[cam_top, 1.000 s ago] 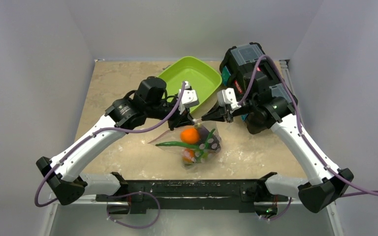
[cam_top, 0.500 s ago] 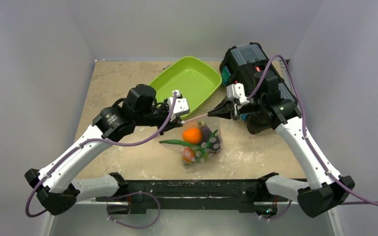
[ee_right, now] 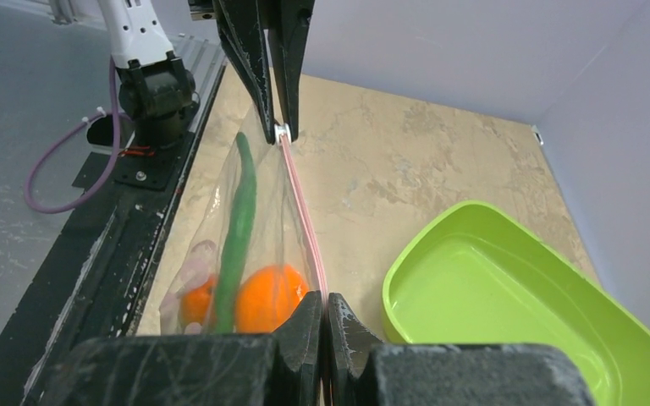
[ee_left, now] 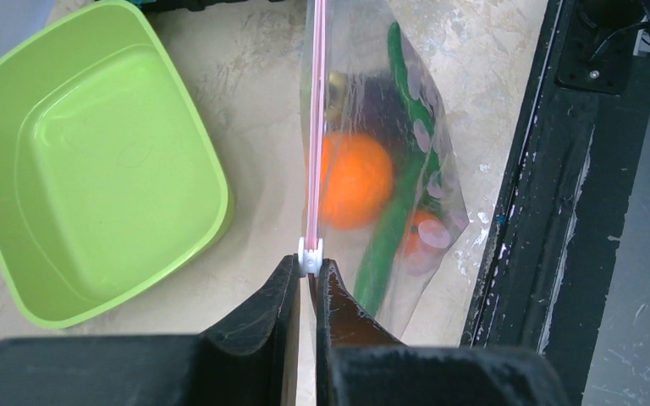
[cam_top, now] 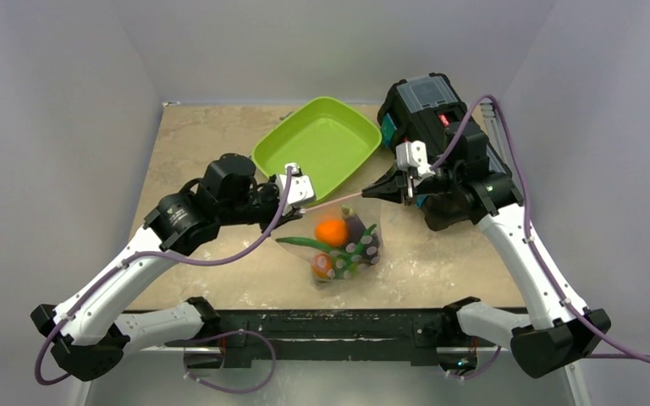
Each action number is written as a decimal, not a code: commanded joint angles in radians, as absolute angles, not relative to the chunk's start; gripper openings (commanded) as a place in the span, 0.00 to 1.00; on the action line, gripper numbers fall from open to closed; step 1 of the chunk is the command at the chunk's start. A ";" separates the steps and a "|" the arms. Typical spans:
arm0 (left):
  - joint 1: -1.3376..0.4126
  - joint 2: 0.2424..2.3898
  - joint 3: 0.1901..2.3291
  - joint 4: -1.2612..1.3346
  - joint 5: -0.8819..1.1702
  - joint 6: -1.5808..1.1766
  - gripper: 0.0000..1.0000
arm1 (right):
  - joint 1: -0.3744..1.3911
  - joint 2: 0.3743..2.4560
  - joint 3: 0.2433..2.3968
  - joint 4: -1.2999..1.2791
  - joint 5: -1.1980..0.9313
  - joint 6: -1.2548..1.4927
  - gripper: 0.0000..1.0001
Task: Open the zip-top bag and remove the fake food
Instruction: Unzip the zipper food storage bag at the center of the board.
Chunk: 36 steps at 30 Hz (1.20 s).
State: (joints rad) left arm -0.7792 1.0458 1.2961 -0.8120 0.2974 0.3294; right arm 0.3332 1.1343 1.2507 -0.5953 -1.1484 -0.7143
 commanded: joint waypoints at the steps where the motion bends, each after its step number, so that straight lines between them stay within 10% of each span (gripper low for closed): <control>1: -0.761 1.003 1.295 -0.902 0.215 0.363 0.00 | 0.291 1.100 1.249 -0.556 -1.143 -0.697 0.00; 31: -0.723 0.902 1.250 -0.972 0.108 0.326 0.01 | 0.183 1.068 1.181 -0.491 -1.174 -0.633 0.00; 36: -0.723 0.915 1.327 -0.886 0.342 0.209 0.45 | 0.186 1.067 1.149 -0.491 -1.232 -0.631 0.00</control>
State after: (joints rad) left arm -0.7341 0.9253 1.2533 -0.9226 0.1753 0.3130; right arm 0.2008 1.0893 1.1713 -0.5079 -1.1954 -0.6380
